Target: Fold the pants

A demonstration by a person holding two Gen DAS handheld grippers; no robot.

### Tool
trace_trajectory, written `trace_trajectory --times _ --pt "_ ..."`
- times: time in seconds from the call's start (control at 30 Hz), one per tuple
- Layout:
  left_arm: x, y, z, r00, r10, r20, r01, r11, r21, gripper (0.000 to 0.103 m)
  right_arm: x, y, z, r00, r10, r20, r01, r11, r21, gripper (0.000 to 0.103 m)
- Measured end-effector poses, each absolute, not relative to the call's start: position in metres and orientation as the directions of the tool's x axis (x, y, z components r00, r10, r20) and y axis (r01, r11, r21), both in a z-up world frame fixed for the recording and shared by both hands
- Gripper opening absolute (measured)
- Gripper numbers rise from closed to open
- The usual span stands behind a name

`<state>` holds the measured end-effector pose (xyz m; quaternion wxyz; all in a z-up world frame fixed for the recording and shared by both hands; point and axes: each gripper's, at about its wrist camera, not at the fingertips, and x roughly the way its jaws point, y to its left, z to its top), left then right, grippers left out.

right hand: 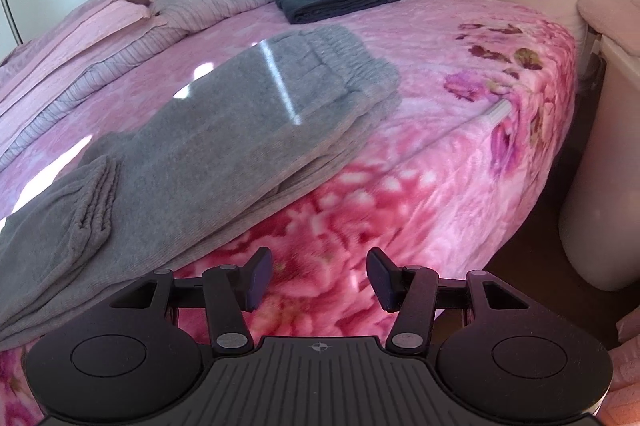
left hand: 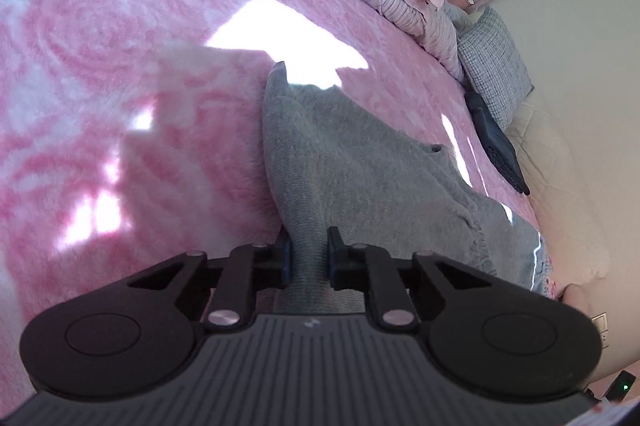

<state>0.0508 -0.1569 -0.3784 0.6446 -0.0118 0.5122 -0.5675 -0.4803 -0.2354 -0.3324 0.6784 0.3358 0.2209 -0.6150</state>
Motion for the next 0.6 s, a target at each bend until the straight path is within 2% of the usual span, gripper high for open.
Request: trace_trajectory --times 0.13,0.33,0.47,0.6 --pt "0.03 -0.161 -0.341 -0.114 -0.753 -0.648 0.787 0.33 -0.522 0.01 -0.505 -0.236 -0.327 0.121 -0.71 -0.693 0.983 -0.011 0.183 0.05" --pt "-0.041 -0.194 -0.245 -0.102 -0.796 -0.596 0.889 0.196 -0.415 0.009 -0.554 -0.243 -0.308 0.082 -0.76 -0.645 0.985 -0.037 0.169 0.05" --pt "-0.123 -0.235 -0.189 -0.137 -0.817 -0.56 0.943 0.066 -0.326 0.009 -0.588 -0.251 -0.287 0.052 -0.805 -0.59 0.984 -0.058 0.166 0.05" --pt "-0.225 -0.281 -0.161 -0.231 -0.826 -0.515 0.956 -0.094 -0.278 0.009 -0.619 -0.256 -0.272 0.028 -0.834 -0.551 0.979 -0.088 0.183 0.05"
